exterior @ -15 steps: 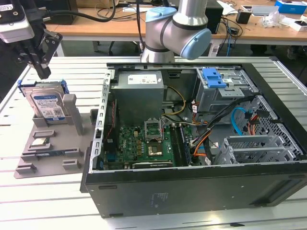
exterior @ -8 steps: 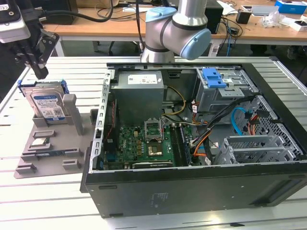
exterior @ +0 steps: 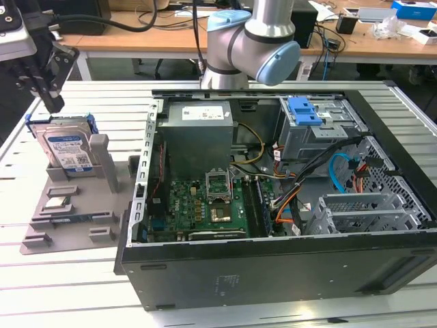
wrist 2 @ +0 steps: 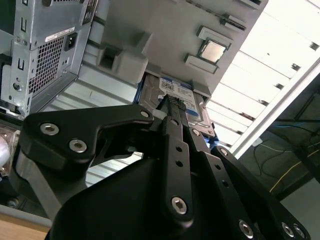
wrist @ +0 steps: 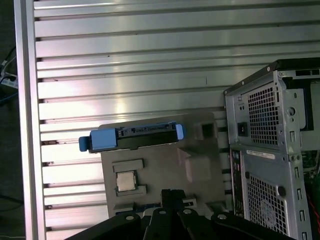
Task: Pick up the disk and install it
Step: 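Reach for the disk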
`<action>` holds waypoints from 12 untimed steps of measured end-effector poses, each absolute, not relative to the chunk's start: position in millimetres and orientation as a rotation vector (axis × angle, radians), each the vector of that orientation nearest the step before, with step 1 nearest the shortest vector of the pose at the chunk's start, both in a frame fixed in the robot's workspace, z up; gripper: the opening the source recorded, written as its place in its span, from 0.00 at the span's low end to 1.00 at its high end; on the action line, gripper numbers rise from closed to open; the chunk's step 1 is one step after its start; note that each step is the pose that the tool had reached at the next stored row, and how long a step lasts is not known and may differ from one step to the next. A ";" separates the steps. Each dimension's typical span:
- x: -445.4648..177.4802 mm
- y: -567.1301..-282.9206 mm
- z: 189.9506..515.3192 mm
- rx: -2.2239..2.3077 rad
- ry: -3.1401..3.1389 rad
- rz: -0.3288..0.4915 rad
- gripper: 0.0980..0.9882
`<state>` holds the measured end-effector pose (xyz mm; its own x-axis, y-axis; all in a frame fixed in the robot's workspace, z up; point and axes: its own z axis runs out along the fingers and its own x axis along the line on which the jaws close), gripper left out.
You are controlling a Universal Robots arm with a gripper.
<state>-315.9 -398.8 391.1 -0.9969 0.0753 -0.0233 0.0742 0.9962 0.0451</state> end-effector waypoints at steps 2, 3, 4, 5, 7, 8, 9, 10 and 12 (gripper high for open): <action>-317.9 -398.9 391.0 0.117 3.114 0.069 0.01; -318.8 -398.9 391.0 0.116 3.114 0.069 0.01; -319.6 -398.9 391.0 0.117 3.114 0.069 0.01; -320.6 -398.8 391.0 0.117 3.114 0.069 0.01; -322.4 -398.8 390.9 0.117 3.114 0.069 0.01; -323.3 -398.8 390.9 0.117 3.114 0.069 0.01; -324.1 -398.8 390.9 0.117 3.114 0.069 0.01; -325.6 -398.8 390.8 0.117 3.114 0.069 0.01; -327.9 -398.8 390.7 0.117 3.114 0.069 0.01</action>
<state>-327.9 -398.8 390.7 -0.9969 0.0753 -0.0233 0.0742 0.9962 0.0451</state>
